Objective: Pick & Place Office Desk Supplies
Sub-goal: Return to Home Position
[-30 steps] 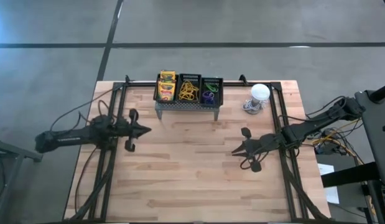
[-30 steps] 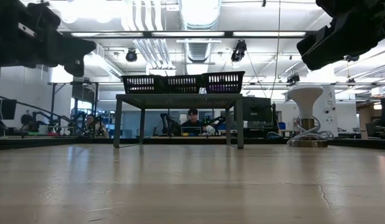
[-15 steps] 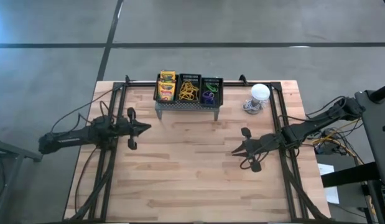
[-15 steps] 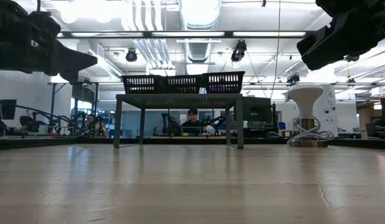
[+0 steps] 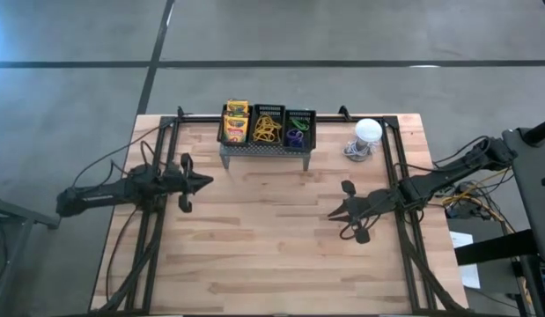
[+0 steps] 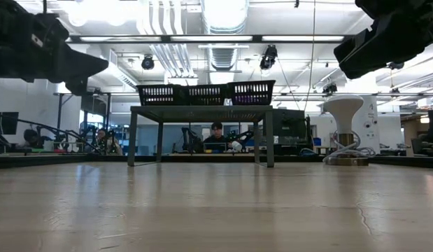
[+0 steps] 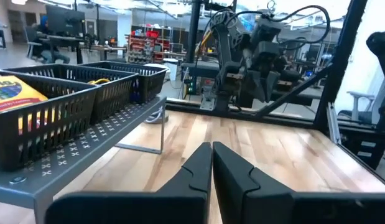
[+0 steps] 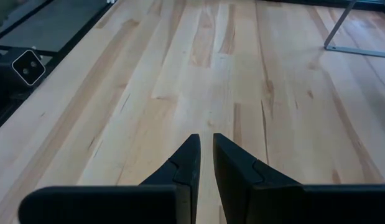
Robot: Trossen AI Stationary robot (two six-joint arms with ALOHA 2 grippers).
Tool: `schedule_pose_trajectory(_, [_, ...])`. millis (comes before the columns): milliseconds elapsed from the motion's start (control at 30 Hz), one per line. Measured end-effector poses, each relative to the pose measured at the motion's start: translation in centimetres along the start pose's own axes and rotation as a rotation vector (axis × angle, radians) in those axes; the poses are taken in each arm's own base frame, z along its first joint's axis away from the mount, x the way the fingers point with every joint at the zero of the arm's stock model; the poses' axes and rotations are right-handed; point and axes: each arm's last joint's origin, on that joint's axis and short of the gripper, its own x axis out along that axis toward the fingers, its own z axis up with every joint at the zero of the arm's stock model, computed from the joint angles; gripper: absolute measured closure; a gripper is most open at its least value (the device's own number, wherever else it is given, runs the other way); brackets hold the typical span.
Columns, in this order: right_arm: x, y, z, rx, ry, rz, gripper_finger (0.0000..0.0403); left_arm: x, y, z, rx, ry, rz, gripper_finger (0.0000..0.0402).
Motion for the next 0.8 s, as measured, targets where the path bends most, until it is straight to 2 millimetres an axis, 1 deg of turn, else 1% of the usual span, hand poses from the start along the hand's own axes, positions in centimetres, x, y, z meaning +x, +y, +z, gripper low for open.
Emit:
schedule_pose_trajectory(233, [0.0, 0.0, 0.0, 0.001, 0.0, 0.0, 0.0364, 0.0, -0.38, -0.03, 0.042, 0.003, -0.039, 0.0381])
schedule_pose_trajectory(300, [0.0, 0.0, 0.0, 0.0, 0.0, 0.0, 0.0364, -0.01, -0.51, -0.04, 0.013, 0.004, -0.052, 0.0381])
schedule_pose_trajectory(400, [0.0, 0.0, 0.0, 0.002, 0.0, 0.0, 0.0364, 0.01, -0.58, -0.05, -0.096, 0.008, -0.059, 0.0381])
schedule_pose_trajectory(467, [0.0, 0.0, -0.01, 0.0, 0.0, 0.0, 0.0364, 0.02, -0.58, -0.08, -0.138, 0.013, -0.059, 0.0381])
schedule_pose_trajectory(800, [0.0, 0.0, 0.0, 0.0, 0.0, 0.0, 0.0364, 0.02, -0.58, -0.07, -0.145, 0.011, -0.059, 0.0381])
